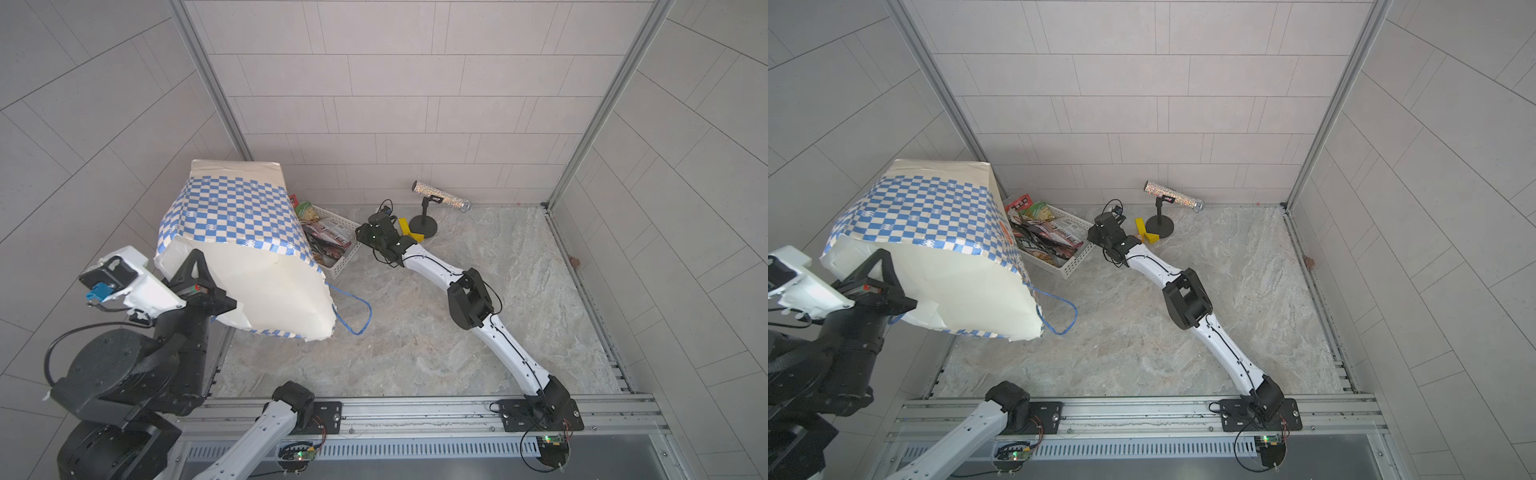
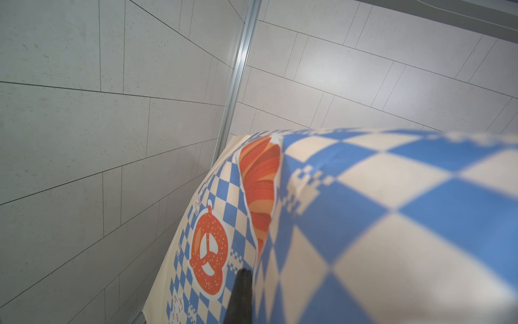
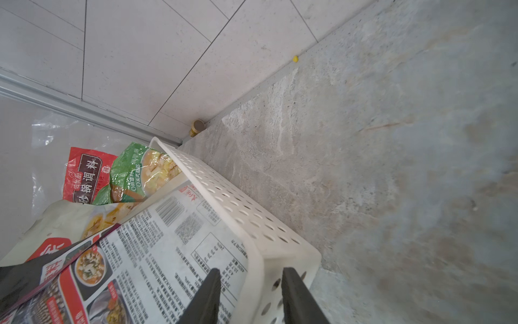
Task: Place the condiment packets inside the bag
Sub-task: Move the storage box to the center of the board.
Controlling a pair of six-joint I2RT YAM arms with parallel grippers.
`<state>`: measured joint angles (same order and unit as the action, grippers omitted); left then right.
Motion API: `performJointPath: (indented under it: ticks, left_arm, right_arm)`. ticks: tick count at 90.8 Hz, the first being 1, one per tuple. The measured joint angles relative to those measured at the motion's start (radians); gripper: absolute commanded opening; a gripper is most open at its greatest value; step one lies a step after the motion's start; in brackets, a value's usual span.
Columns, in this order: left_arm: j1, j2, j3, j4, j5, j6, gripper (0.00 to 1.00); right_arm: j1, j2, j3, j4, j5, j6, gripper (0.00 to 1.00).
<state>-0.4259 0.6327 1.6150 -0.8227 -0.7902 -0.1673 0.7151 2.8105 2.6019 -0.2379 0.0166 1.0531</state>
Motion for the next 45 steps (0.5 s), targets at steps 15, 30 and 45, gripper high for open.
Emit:
performJointPath:
  ticks: [15,30,45]
  left_arm:
    - [0.0,0.0,0.0,-0.006,0.0,0.0,0.0]
    - [0.0,-0.001,0.0,-0.01,0.0,0.0,0.0]
    - [0.0,0.001,0.002,-0.009,0.001,0.0,0.0]
  right_arm:
    - [0.001,0.015,0.029,0.0,0.006,0.046,0.12]
    - [0.0,-0.014,0.011,-0.035,0.024,0.085,0.0]
    - [0.0,-0.205,-0.27,-0.066,0.018,0.061,0.0]
